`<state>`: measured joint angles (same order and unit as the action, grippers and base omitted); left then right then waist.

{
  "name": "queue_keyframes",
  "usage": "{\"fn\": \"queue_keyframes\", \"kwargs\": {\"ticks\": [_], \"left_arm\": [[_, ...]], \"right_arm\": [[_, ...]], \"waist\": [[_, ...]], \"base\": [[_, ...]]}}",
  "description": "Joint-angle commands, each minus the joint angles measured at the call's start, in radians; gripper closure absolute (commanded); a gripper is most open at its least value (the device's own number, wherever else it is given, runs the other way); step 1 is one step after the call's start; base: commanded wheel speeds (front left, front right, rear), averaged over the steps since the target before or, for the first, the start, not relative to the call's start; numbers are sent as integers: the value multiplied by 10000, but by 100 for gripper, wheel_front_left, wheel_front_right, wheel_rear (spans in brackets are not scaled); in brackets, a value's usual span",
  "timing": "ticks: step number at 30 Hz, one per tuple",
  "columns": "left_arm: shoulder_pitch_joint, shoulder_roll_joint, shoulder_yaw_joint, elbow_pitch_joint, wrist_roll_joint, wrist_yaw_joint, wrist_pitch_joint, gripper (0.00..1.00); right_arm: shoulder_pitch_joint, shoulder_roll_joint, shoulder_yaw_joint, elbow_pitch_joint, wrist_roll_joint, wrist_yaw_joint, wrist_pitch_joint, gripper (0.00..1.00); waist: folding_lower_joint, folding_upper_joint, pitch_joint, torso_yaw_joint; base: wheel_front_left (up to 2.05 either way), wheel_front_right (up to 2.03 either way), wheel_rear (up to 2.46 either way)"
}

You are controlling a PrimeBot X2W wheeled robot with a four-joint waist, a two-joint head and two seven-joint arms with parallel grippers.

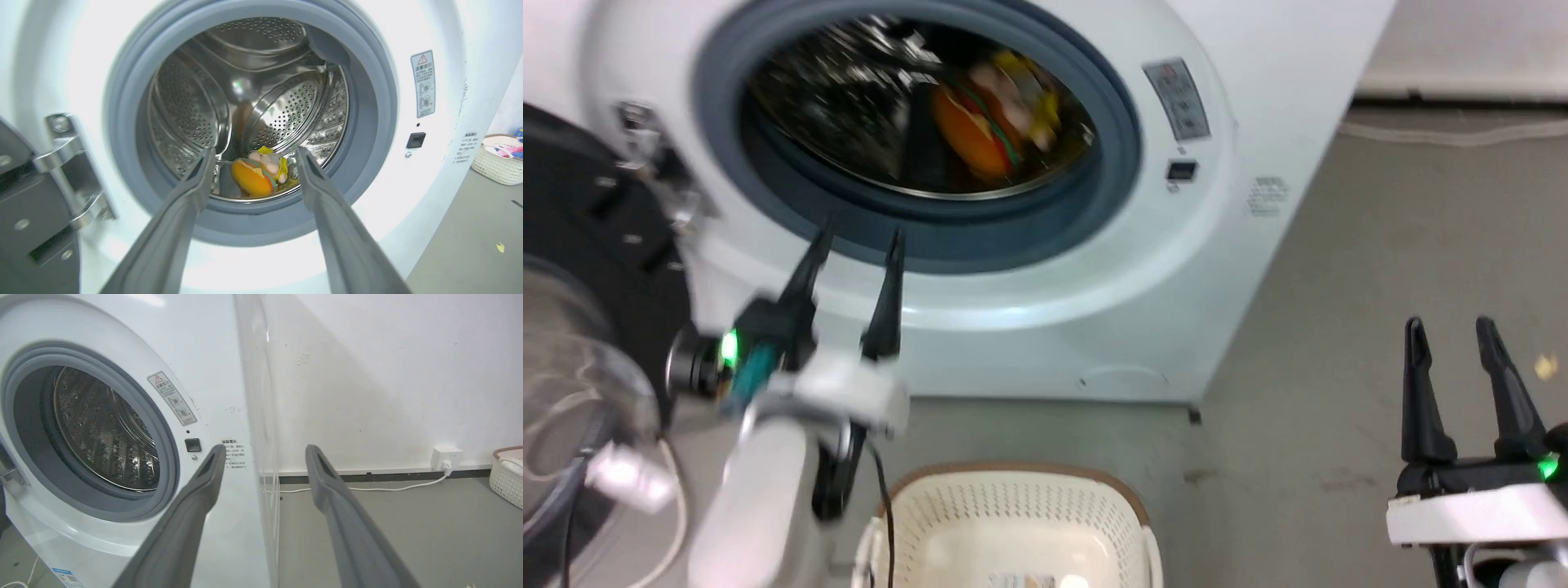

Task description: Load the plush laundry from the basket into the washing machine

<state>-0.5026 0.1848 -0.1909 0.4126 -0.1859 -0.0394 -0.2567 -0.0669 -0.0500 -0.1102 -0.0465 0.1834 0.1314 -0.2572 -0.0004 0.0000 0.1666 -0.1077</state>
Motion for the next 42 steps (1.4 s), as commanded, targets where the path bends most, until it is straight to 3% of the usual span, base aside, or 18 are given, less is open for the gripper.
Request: {"fn": "queue_keyframes", "kwargs": {"ticks": [1, 6, 13, 30, 31, 42], "left_arm": [[744, -79, 198, -644, -75, 161, -49, 0], [2979, -394, 607, -2404, -102, 478, -50, 0], [4676, -651, 333, -3160, 308, 658, -50, 0], [5139, -867, 406, -2171, 504, 905, -51, 0], [5082, -828, 401, -2175, 558, 894, -7, 100], [5077, -842, 471, -2271, 625, 868, 141, 100]], "right_arm": [[221, -2, 16, -13, -68, -7, -46, 0], [649, -2, 133, 25, -63, -7, -46, 0], [1115, -2, 304, 81, -31, -7, -46, 0], [1613, -2, 645, 352, -20, -7, -46, 0], [1470, 0, 629, 336, -63, 0, 0, 100], [1410, 0, 642, 340, -156, 1, 137, 100]], "waist": [[4, 0, -814, 638], [4, 0, -1352, 780], [4, 0, -1638, 829], [4, 0, -1705, 839], [4, 0, -1706, 841], [4, 0, -1705, 854]], "base": [[0, 0, 0], [0, 0, 0], [0, 0, 0], [0, 0, 0], [0, 0, 0], [0, 0, 0]]}}
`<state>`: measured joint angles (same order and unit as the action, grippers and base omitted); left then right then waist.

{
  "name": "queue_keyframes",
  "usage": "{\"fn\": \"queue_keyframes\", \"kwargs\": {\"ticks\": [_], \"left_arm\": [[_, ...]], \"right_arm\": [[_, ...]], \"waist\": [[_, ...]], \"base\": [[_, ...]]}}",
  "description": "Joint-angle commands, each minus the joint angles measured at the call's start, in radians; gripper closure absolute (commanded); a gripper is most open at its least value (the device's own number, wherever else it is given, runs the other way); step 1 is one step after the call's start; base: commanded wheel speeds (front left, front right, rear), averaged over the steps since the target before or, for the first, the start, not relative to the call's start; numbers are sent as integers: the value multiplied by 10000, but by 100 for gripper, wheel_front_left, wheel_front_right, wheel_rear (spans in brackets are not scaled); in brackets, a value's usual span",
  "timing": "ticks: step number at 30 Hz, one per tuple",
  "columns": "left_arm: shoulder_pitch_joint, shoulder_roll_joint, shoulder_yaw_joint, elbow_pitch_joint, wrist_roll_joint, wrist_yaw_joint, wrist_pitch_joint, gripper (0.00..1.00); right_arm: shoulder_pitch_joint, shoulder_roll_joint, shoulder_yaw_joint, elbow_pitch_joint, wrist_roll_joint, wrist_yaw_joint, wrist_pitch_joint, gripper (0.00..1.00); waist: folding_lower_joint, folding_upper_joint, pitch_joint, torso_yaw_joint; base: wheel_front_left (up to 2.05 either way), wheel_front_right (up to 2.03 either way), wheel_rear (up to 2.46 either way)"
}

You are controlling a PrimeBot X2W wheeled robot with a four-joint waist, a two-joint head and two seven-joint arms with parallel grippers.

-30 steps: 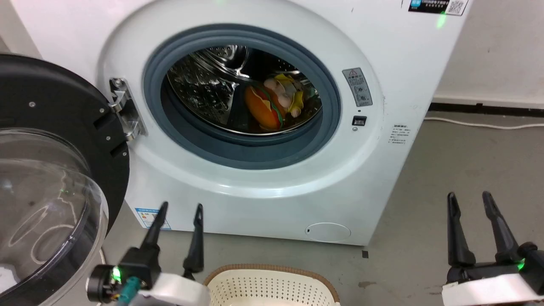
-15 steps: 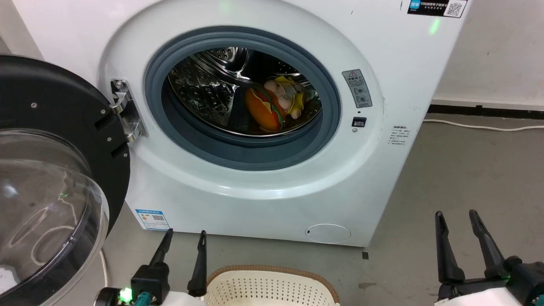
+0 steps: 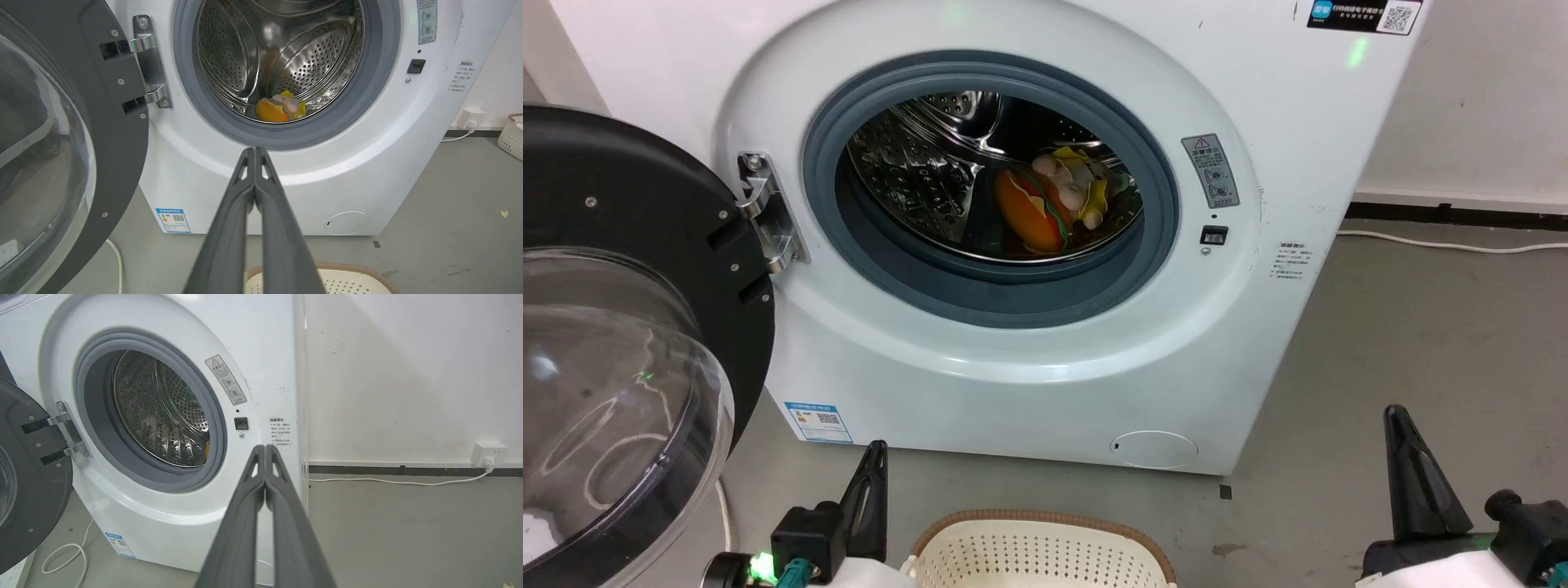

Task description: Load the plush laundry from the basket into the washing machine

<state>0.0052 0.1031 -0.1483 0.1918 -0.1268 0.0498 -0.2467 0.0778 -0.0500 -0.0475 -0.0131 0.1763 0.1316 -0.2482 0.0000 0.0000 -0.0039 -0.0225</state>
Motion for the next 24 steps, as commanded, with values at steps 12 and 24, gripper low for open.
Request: {"fn": "queue_keyframes", "kwargs": {"ticks": [12, 24], "left_arm": [[-7, -76, 191, -252, 159, -72, 287, 100], [-12, -131, 348, -455, 294, -124, 552, 100]], "right_arm": [[-112, 0, 62, 19, -255, -1, 294, 100], [-193, -1, 112, 33, -439, -2, 560, 100]], "waist": [[0, 0, 5, 25], [0, 0, 9, 50]], "base": [[0, 0, 0], [0, 0, 0]]}}
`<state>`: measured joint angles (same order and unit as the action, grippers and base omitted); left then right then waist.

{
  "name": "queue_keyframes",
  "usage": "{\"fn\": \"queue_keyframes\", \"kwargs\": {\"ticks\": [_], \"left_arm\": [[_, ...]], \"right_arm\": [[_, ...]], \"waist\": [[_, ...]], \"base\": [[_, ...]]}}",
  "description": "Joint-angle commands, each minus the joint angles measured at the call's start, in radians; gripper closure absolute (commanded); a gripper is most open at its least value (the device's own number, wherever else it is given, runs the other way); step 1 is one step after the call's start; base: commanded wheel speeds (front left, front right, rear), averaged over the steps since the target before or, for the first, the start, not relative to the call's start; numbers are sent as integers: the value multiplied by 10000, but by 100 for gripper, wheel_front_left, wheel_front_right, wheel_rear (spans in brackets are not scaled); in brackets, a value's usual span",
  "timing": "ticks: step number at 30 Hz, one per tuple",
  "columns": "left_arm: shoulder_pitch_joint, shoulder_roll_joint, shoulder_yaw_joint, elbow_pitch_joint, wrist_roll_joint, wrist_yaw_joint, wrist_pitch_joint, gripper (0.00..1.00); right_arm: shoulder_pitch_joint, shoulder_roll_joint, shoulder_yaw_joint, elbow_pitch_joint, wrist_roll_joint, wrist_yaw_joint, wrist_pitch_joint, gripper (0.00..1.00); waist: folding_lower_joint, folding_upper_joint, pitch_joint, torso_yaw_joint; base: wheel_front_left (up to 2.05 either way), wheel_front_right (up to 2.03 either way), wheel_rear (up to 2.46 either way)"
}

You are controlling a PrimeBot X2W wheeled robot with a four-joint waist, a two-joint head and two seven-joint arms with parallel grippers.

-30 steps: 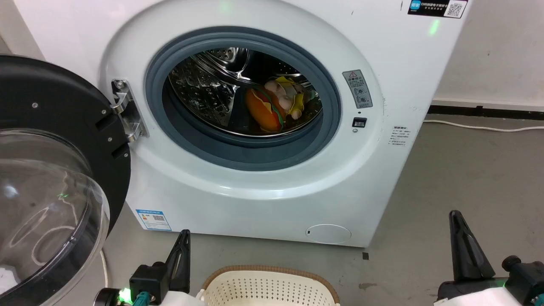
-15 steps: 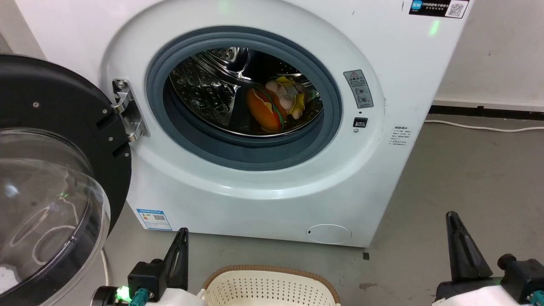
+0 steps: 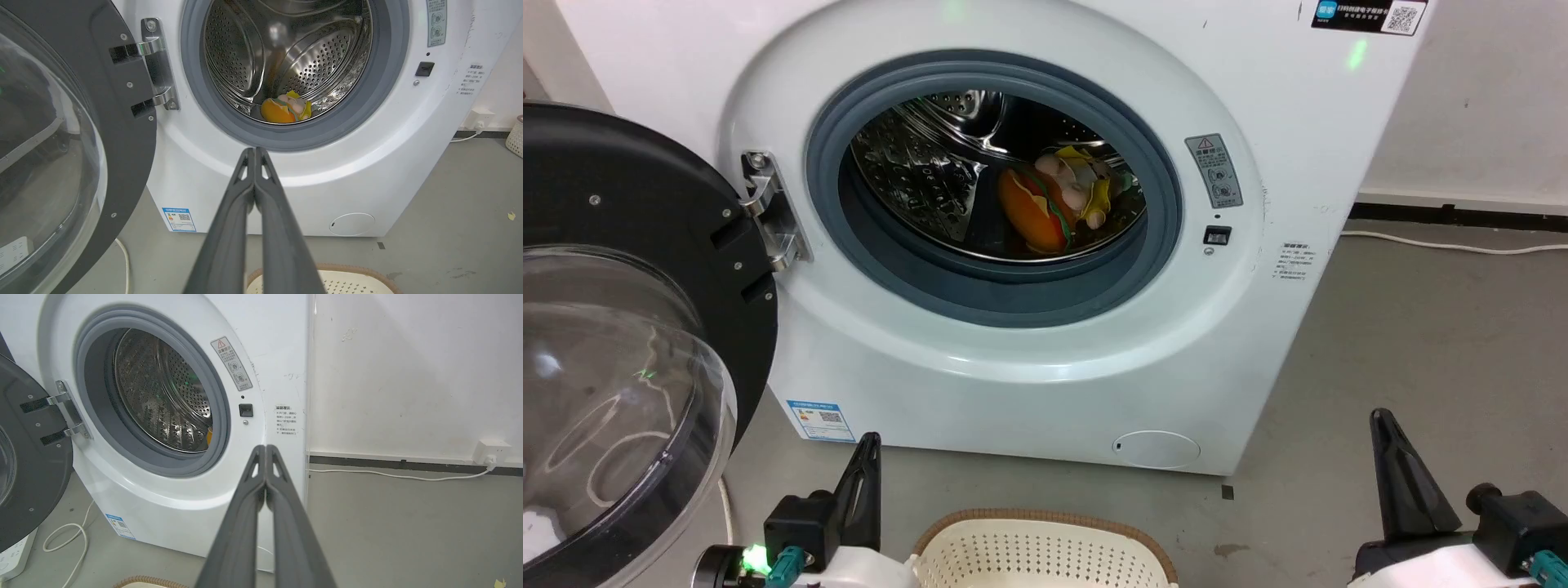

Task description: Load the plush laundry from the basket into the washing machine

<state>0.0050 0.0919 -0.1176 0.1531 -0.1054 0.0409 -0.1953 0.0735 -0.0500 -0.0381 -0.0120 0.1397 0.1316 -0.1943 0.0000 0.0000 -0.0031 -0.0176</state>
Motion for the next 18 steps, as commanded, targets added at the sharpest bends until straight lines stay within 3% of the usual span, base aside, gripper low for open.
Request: {"fn": "queue_keyframes", "kwargs": {"ticks": [1, 18], "left_arm": [[-11, -24, 54, -83, 90, -39, 59, 100], [-18, -96, 259, -348, 267, -107, 406, 100]], "right_arm": [[-156, -1, 22, 23, -87, -2, 42, 100], [-262, -1, 88, 40, -327, -4, 391, 100]], "waist": [[0, 0, 1, 3], [0, 0, 6, 34]], "base": [[0, 0, 0], [0, 0, 0]]}}
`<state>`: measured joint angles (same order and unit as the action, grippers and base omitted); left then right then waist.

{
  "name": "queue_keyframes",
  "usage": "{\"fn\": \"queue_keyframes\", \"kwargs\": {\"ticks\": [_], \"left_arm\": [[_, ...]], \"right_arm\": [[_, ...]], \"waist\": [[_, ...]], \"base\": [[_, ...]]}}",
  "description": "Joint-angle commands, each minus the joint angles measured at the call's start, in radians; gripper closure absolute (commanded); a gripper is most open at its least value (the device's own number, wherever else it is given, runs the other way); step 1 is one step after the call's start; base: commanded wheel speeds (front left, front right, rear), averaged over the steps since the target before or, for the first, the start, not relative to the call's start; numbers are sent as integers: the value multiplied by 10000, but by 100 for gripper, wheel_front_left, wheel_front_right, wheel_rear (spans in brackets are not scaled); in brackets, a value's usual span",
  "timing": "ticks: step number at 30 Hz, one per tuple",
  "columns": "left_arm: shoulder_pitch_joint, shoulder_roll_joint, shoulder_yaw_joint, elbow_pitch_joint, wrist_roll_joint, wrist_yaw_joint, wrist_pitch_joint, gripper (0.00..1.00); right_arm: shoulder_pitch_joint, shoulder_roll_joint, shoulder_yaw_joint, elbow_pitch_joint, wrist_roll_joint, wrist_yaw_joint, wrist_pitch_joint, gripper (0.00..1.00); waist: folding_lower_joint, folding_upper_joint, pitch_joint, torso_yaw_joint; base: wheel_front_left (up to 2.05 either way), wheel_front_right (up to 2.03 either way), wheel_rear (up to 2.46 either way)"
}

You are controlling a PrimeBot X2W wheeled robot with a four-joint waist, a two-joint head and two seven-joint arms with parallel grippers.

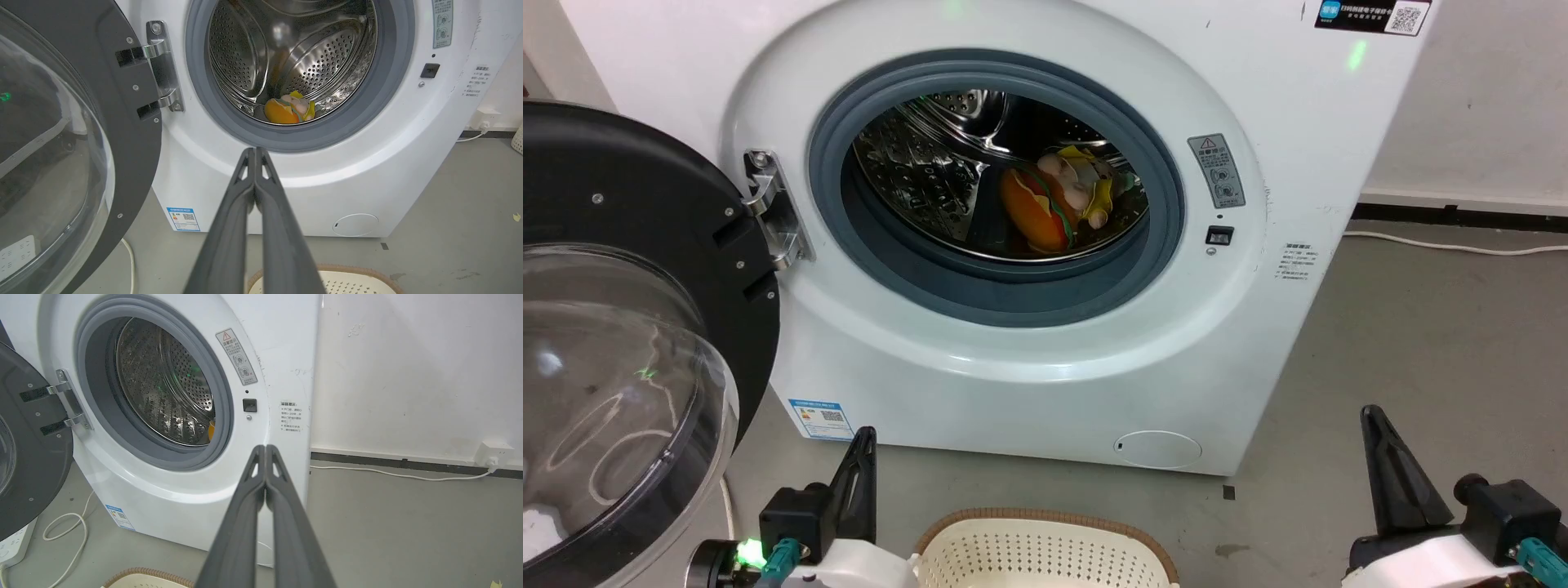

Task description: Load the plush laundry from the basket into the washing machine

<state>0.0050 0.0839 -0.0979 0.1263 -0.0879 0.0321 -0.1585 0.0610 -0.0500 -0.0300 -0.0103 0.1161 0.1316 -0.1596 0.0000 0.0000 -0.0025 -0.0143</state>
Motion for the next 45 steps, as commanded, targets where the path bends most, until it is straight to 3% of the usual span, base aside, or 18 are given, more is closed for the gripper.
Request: {"fn": "queue_keyframes", "kwargs": {"ticks": [1, 45], "left_arm": [[-19, -20, 74, -96, 102, -23, 58, 100], [-38, -211, 619, -798, 570, -203, 978, 100]], "right_arm": [[-144, -1, 11, 24, -105, -4, 64, 100], [-425, -2, 185, 71, -741, -7, 987, 100]], "waist": [[0, 0, 0, 3], [0, 0, 15, 87]], "base": [[0, 0, 0], [0, 0, 0]]}}
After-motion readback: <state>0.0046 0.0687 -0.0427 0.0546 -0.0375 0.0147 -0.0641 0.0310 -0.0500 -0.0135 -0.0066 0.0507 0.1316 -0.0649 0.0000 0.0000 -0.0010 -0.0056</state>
